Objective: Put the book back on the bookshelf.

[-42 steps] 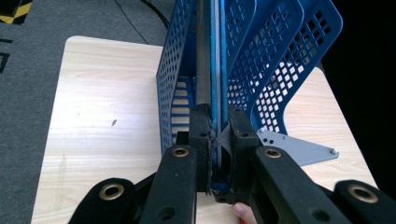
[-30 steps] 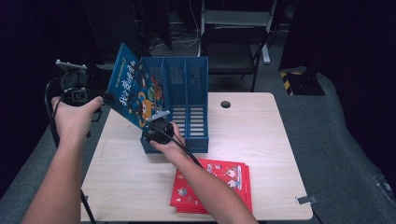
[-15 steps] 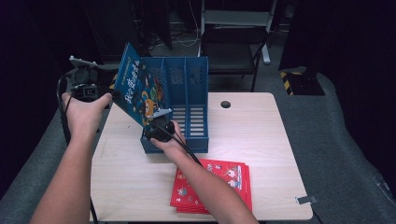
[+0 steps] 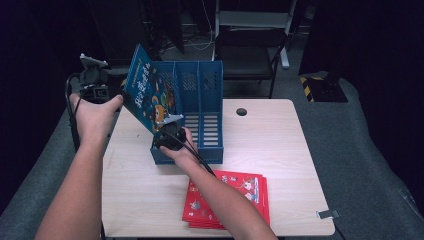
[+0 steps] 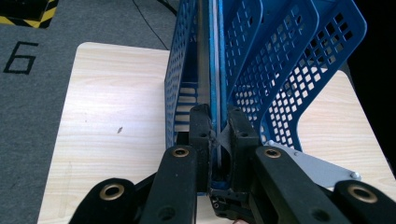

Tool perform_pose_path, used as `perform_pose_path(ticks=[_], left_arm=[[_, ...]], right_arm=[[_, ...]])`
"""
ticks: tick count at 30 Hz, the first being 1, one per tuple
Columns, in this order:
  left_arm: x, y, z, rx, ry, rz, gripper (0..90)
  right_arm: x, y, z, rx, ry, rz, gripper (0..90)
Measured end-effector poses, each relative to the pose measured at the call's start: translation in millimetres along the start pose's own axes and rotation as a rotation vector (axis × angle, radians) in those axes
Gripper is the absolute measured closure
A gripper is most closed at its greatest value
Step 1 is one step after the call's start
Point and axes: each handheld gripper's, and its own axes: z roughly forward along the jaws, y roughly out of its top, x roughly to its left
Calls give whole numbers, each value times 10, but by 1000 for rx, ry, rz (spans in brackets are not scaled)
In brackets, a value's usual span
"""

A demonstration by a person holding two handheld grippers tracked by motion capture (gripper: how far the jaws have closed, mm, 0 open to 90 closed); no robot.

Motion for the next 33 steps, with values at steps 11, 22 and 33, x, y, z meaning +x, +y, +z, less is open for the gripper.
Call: perform_pose_path(ticks=[11, 22, 33], left_arm=[[-130, -1, 42, 2, 43, 65, 833], [-207, -25, 100, 15, 70, 88, 834], [-156, -32, 227, 44, 85, 65, 834]], right_arm=[[20, 80, -7, -21, 19, -20, 485], [30, 87, 3, -25, 28, -29, 485], [59, 70, 40, -21, 28, -22, 487]])
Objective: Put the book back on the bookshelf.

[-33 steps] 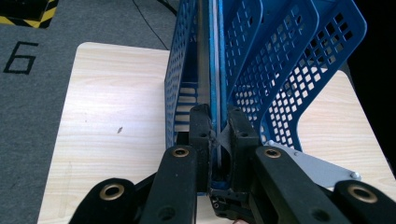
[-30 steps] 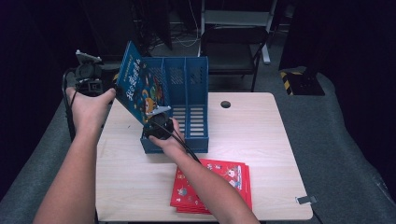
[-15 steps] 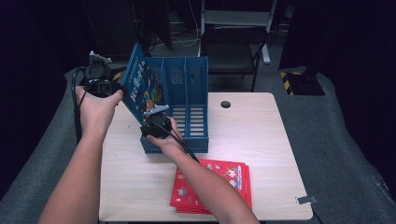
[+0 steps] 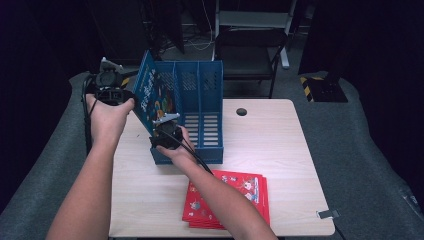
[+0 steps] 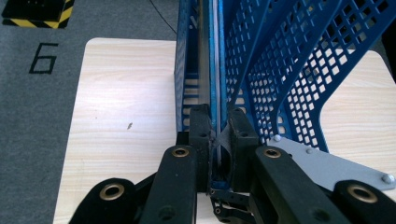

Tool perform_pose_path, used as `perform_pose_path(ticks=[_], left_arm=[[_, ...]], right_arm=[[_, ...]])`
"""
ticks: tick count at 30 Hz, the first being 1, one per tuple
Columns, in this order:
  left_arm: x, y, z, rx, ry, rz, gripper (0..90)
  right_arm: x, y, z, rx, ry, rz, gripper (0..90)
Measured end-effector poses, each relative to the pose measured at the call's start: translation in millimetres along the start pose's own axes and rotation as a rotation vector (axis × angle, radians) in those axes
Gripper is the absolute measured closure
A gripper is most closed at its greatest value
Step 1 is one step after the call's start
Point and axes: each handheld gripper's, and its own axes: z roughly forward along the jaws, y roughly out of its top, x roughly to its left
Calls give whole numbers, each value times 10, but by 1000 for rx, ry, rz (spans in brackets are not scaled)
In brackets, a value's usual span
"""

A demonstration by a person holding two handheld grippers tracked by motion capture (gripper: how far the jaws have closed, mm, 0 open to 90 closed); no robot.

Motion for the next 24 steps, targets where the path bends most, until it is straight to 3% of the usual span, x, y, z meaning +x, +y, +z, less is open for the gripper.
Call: perform_pose_path(ticks=[11, 15, 18, 24], left_arm=[[-81, 70, 70, 20, 51, 18, 833], [-80, 75, 96, 23, 53, 10, 833], [-81, 66, 118, 24, 55, 13, 833], [-91, 44, 185, 36, 67, 15, 833]], right_arm=[[21, 70, 36, -10, -8, 26, 506], [19, 72, 38, -9, -10, 26, 507], [24, 66, 49, -5, -2, 53, 508], [28, 59, 63, 1, -4, 41, 506]])
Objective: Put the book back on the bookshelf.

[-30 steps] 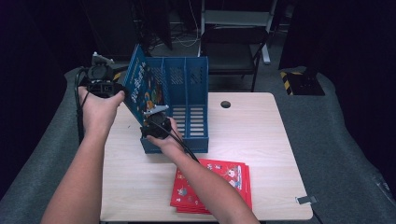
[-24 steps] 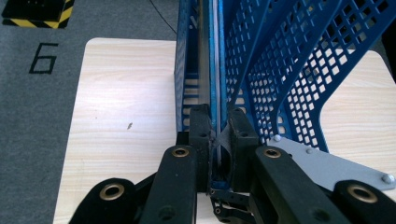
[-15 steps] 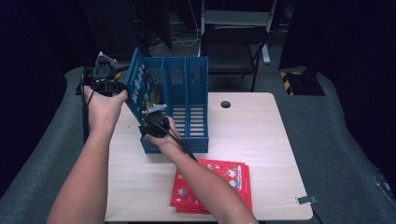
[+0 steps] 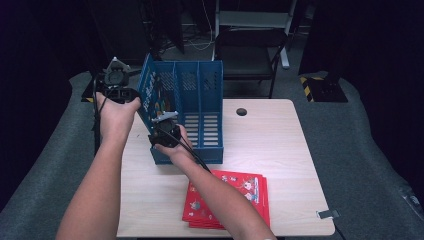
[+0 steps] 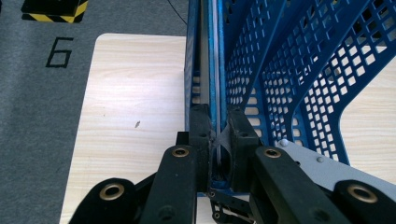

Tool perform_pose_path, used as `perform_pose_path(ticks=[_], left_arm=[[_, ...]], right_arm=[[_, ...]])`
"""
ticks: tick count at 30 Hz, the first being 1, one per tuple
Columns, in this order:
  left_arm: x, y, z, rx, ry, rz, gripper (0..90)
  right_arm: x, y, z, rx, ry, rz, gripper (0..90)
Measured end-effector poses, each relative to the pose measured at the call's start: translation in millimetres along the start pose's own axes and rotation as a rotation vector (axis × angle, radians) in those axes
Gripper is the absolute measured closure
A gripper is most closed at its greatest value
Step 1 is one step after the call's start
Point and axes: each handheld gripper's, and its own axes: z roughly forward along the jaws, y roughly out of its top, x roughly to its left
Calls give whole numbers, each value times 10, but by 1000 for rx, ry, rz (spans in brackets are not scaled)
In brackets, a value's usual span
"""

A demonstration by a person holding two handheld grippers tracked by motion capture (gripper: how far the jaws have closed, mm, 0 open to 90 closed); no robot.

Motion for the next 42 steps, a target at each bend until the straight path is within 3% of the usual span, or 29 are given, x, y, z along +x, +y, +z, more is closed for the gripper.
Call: perform_pose_path(ticks=[6, 13, 15, 28, 29, 32, 35, 38, 42], left_arm=[[5, -18, 41, -2, -5, -5, 833], [-1, -33, 84, -3, 1, 1, 833], [0, -34, 81, -6, 0, -1, 832], [16, -58, 114, -43, -7, 10, 825], [17, -62, 118, -52, -9, 3, 821], [14, -66, 114, -54, -5, 16, 805], [17, -68, 105, -60, -8, 9, 793], [21, -71, 105, -61, -7, 10, 763], [22, -81, 103, -70, -24, 6, 721]], right_arm=[[-14, -2, 20, 4, -4, 8, 504], [-51, 1, 41, -9, -11, -20, 505], [-32, 4, 38, 0, 0, 3, 504], [-26, 6, 24, -6, 10, 22, 505], [-38, -3, 13, 2, 14, 2, 504], [-62, 5, 1, -21, 5, 7, 537], [-88, 10, -11, -8, -2, -31, 540], [-73, -19, 10, -27, -6, -33, 540], [-71, -32, 3, -5, 6, -15, 539]])
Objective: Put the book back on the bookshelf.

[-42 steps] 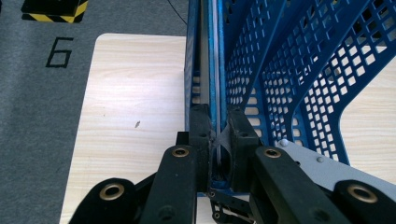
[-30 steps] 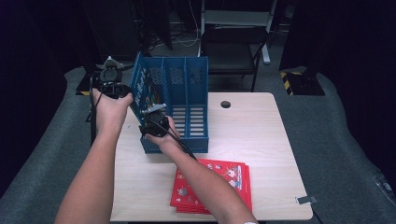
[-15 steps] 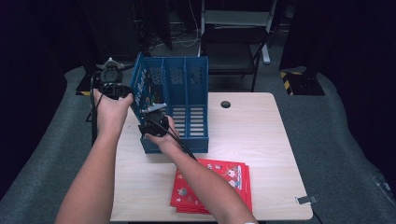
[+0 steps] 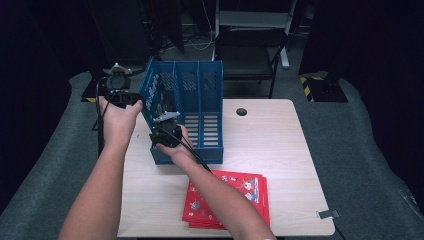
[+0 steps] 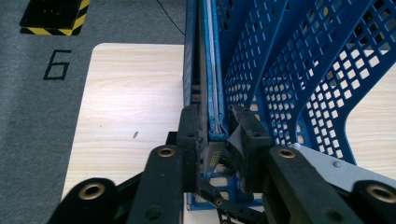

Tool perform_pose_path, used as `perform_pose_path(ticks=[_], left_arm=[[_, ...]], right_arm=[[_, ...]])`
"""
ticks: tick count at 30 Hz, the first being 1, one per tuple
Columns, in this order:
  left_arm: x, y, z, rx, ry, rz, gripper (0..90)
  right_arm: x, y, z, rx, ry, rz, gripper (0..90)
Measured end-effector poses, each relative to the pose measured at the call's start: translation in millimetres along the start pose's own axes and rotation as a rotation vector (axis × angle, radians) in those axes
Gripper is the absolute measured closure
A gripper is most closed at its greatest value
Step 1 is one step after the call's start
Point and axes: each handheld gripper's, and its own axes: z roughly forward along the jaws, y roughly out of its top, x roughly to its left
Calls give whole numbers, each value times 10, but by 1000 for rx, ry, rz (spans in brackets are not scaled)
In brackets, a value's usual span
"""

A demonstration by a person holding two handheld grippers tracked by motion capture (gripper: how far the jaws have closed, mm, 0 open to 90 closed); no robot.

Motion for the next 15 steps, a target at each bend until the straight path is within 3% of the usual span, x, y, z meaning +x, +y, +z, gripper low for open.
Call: perform_pose_path(ticks=[3, 10, 15], left_arm=[[8, -5, 12, -6, -12, 14, 667], [26, -13, -3, -16, -51, 0, 576], [42, -32, -43, -35, -74, -1, 527]], right_arm=[[4, -11, -10, -6, 2, -1, 531], [-5, -22, -61, -1, 17, 5, 493], [-12, -18, -150, -3, 12, -23, 475]])
